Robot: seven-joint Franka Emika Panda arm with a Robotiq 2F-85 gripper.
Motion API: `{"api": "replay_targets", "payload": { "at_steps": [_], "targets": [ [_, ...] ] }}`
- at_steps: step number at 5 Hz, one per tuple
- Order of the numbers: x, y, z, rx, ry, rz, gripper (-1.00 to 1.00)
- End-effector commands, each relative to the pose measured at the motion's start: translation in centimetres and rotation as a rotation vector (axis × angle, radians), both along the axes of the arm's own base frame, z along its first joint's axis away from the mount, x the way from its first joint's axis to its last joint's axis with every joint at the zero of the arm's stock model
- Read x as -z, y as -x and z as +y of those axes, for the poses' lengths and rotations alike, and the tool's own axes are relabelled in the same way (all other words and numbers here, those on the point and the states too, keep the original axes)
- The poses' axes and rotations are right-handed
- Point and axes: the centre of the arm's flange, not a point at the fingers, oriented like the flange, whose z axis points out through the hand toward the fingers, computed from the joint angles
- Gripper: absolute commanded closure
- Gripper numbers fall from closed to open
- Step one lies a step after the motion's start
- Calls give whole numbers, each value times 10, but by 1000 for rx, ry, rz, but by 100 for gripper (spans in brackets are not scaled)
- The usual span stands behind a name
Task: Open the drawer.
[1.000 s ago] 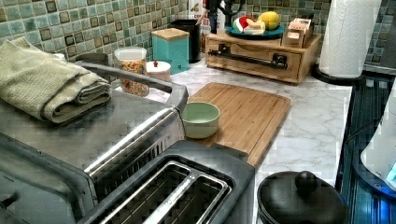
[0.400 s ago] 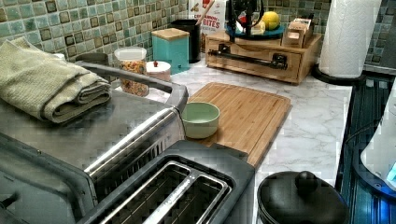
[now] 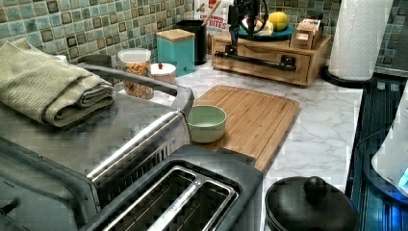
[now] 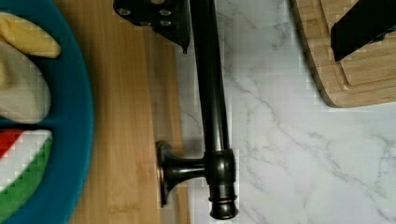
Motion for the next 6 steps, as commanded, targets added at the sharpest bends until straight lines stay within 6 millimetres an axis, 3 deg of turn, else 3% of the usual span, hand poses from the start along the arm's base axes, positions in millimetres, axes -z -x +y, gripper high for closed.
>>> {"api": "replay_targets", "payload": {
  "at_steps": [1,4,6],
  "targets": [
    [9,0,-5,-154,105,26,-100],
    [45,26,-12,-86,77,21,-100],
    [74,42,-31,-97,75,-19,-100]
  ]
}}
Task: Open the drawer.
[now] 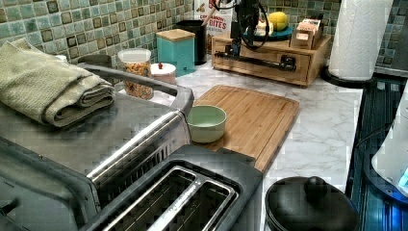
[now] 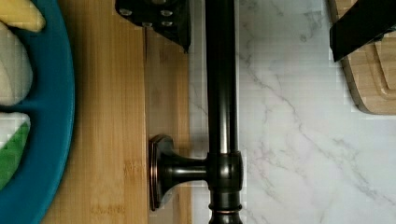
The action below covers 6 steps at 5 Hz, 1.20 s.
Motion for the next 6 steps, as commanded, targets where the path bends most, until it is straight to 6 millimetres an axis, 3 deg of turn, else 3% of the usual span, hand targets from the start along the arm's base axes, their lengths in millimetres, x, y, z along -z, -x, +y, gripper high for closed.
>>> {"api": "replay_targets", "payload": {
  "at_steps": [1,2,4,6],
  "targets": [
    [49,43,-38,11,-11,-1,-100],
    [63,48,-44,0,-41,-7,-100],
    [68,47,-28,37,-64,10,-100],
    [70,35,2,60,-90,49,-100]
  ]
}}
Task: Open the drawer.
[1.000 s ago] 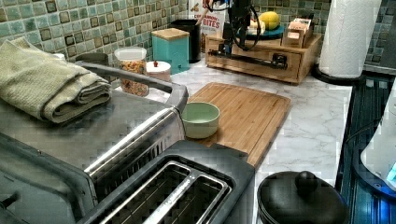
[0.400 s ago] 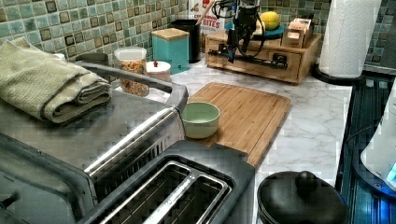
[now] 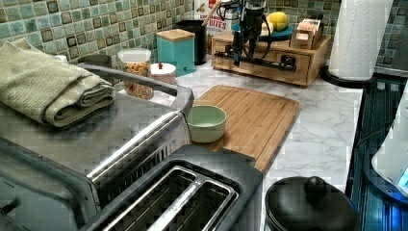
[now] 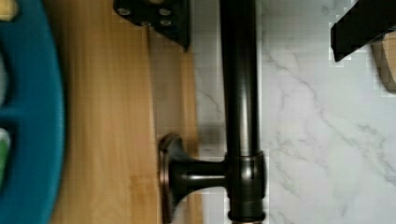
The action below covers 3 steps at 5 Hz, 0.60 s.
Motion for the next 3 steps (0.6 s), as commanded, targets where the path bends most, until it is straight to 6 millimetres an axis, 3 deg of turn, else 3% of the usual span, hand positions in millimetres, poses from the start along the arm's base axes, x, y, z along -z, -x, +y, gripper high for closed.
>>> {"api": "replay_targets", "payload": {
  "at_steps": [1,2,3],
  "targets": [
    [52,14,13,20,-73,137,-100],
    [65,8,-8,-12,-45,134,-100],
    [68,3,-5,-24,-60,168,-100]
  ]
}}
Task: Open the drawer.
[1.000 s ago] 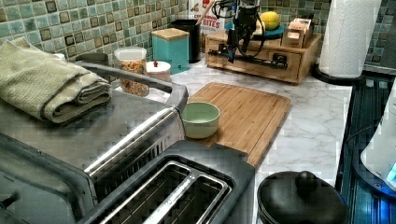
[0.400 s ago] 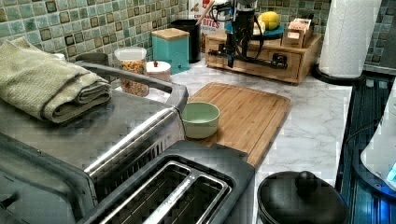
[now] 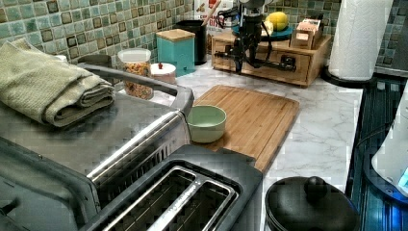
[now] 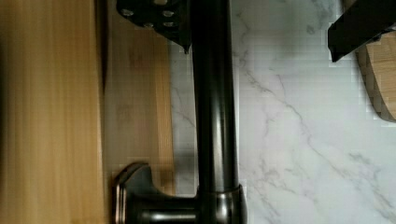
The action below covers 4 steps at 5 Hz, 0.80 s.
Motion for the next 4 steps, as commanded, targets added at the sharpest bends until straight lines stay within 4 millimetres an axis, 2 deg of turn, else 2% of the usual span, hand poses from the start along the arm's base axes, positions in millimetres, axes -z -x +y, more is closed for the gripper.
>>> {"api": "replay_targets", "payload": {
  "at_steps": [1,2,3,4],
  "targets": [
    [38,7,2,4,-39,105,-100],
    [19,9,19,37,-15,113,-100],
    [18,5,31,22,-46,112,-100],
    [29,3,50,-28,-139,58,-100]
  ]
}}
